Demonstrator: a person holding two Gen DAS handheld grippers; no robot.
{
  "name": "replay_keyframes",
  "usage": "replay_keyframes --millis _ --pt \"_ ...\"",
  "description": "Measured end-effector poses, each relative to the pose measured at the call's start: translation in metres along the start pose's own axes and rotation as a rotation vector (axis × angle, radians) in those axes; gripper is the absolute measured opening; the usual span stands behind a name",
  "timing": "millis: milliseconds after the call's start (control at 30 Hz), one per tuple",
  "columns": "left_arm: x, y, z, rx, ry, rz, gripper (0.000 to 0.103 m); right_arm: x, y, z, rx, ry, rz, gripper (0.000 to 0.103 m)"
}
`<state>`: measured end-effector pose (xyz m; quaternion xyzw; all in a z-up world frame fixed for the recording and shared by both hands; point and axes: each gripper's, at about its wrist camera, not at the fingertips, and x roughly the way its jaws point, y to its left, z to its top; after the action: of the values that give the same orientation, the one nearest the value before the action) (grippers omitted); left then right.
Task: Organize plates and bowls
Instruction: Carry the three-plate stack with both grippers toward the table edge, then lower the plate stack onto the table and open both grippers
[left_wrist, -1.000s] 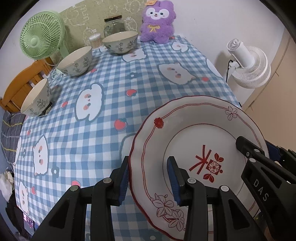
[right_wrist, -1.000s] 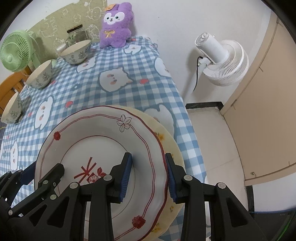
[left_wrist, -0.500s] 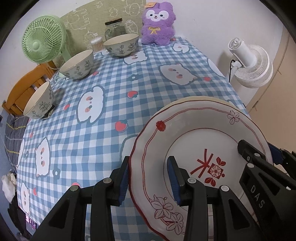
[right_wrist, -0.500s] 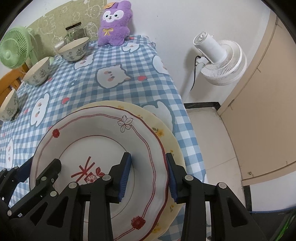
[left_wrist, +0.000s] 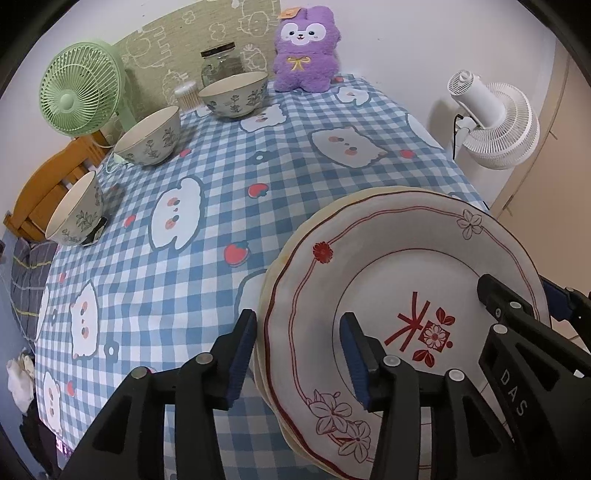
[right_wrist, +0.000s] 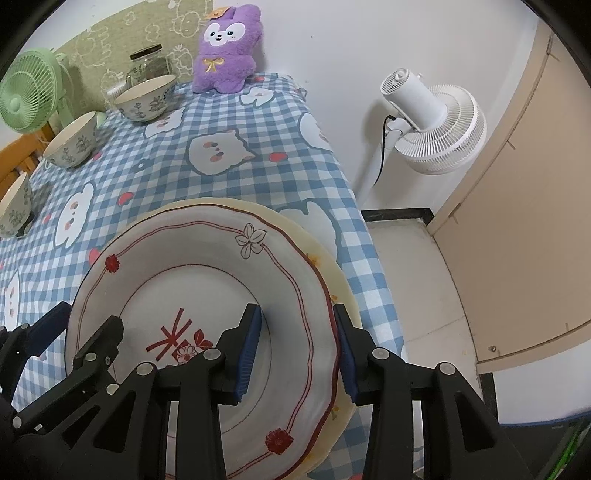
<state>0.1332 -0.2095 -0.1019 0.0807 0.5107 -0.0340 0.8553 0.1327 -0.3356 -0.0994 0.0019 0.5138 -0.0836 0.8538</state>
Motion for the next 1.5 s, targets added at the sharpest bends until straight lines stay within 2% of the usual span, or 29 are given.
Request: replay_keyframes --millis 367,500,800,900,1000,1200,1267,1333,1500 --pt "0.002 -0.003 -0.001 -0.005 0.001 -0.01 0.056 -0.001 0.0 -0.001 -0.007 0.002 -0.004 0.045" --pt "0.003 -0.004 -0.001 -0.013 0.0 -0.019 0.06 0.0 -0.001 0.0 -0.012 0.008 0.004 0.049" --pt "0.003 -0.004 0.0 -0.024 0.005 -0.018 0.061 0.003 -0.001 0.004 -0.042 0.027 0.009 0.049" --pt "0.002 -0.001 0.003 -0.05 0.017 -0.025 0.061 0.004 -0.003 0.007 -0.048 0.04 0.039 0.049" --pt "0.001 0.003 0.005 -0.089 0.03 -0.047 0.061 0.004 -0.005 0.013 -0.05 0.06 0.075 0.051" --pt "-0.01 0.001 0.015 -0.104 0.011 -0.036 0.062 -0.002 -0.005 0.026 -0.087 0.057 0.103 0.051" --pt "-0.015 0.003 0.02 -0.118 0.008 -0.04 0.063 -0.007 -0.007 0.034 -0.092 0.055 0.118 0.054" --pt "-0.021 0.004 0.025 -0.13 -0.002 -0.031 0.063 -0.013 -0.01 0.043 -0.106 0.048 0.124 0.058" --pt "-0.041 0.006 0.041 -0.137 -0.05 0.006 0.068 -0.029 -0.012 0.066 -0.143 0.024 0.168 0.059"
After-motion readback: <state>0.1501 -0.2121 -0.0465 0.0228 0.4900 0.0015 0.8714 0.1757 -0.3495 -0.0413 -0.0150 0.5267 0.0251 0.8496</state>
